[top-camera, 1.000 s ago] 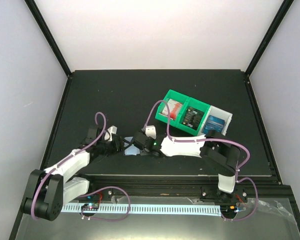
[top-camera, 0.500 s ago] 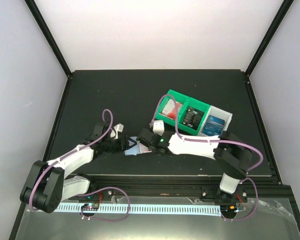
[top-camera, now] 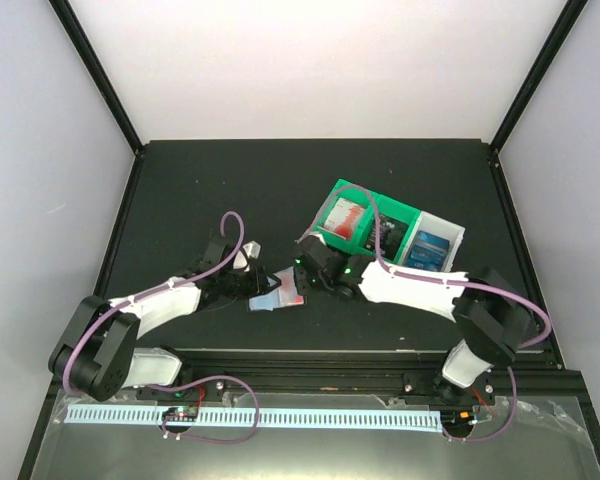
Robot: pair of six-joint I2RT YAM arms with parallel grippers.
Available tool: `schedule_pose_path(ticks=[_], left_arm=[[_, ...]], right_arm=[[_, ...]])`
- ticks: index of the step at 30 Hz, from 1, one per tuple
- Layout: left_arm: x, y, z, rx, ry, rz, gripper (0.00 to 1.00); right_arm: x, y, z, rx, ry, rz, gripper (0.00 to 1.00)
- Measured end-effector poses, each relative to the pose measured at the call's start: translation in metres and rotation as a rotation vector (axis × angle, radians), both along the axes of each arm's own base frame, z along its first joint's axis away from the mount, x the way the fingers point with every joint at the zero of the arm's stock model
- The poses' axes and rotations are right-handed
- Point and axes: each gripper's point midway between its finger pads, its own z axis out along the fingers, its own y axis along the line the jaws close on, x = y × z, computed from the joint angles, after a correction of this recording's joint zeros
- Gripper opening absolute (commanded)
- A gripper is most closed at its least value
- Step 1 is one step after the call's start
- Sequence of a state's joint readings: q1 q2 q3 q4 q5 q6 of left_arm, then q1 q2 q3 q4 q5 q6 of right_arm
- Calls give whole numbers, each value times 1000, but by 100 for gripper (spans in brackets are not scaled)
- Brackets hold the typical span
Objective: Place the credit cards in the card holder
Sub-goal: Turn over the card slot in the card holder.
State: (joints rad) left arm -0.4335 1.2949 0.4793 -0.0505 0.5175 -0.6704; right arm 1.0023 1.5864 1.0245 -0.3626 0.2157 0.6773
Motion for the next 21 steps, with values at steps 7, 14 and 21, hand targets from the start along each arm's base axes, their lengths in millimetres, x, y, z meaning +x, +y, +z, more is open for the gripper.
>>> schedule_pose_path(ticks=[7,14,21], left_arm=[[8,8,-5,48,-18,48,40],[9,11,-9,68,-17,62,40],[10,12,-11,76,-15,66,40]], right_arm=[[-12,36,-44,27,143,110,38],[-12,51,-60,32,196,122,38],[-9,47,-62,21,192,85,41]])
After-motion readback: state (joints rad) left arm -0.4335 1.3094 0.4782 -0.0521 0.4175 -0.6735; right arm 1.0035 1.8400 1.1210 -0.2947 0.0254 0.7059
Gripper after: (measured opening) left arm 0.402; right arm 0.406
